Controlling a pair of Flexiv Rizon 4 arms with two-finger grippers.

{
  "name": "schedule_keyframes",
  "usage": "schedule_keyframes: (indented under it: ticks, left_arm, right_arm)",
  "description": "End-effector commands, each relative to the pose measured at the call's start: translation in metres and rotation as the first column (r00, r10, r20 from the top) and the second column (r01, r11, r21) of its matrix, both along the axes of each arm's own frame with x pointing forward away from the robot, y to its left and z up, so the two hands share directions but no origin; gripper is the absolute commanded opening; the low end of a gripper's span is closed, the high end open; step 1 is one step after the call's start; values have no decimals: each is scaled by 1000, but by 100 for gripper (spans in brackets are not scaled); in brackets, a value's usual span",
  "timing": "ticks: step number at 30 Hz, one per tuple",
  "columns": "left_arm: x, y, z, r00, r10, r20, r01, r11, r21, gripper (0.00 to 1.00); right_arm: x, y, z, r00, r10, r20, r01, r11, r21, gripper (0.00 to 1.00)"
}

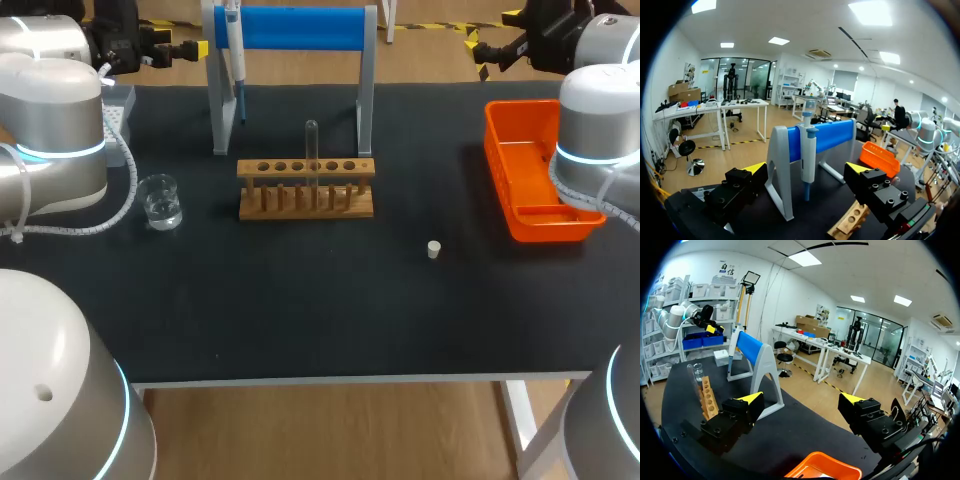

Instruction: Invert the test tube, pick up the pipette, mount the tip to pipette, aspirate from beaker and dispense into the tube, eject the tip, return the pipette, and cap with the stopper.

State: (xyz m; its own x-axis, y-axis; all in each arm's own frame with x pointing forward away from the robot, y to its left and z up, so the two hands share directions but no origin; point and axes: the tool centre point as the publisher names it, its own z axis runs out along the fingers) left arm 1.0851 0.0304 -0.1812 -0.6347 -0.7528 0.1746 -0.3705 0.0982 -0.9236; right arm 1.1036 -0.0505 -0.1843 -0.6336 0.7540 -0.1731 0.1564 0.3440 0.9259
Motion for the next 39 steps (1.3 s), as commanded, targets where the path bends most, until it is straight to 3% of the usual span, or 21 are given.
schedule_keyframes:
  ticks: [1, 18, 20, 28, 32, 34, 39]
  left_arm:
    - [-1, -1, -1, 1000, 3, 2, -3, 1000, 0, 100]
    - [-1, -1, -1, 1000, 3, 2, -3, 1000, 0, 100]
    - [-1, -1, -1, 1000, 3, 2, -3, 1000, 0, 100]
    - [-1, -1, -1, 1000, 3, 2, -3, 1000, 0, 100]
    - [-1, -1, -1, 1000, 3, 2, -3, 1000, 0, 100]
    - [-1, -1, -1, 1000, 3, 2, -3, 1000, 0, 100]
    - [-1, -1, -1, 1000, 3, 2, -3, 1000, 0, 100]
  right_arm:
    - [0, 0, 0, 1000, 0, -1, 0, 1000, -1, 100]
    - [0, 0, 0, 1000, 0, -1, 0, 1000, -1, 100]
    - [-13, 4, 2, 999, 39, 29, -38, 998, -44, 100]
    - [-85, 26, 1, 982, 188, 32, -187, 982, -32, 100]
    - [-127, 48, -12, 962, 273, 15, -273, 962, -15, 100]
    - [-145, 62, -22, 943, 333, 26, -331, 942, -53, 100]
    - [-171, 88, -45, 909, 415, 30, -412, 908, -71, 100]
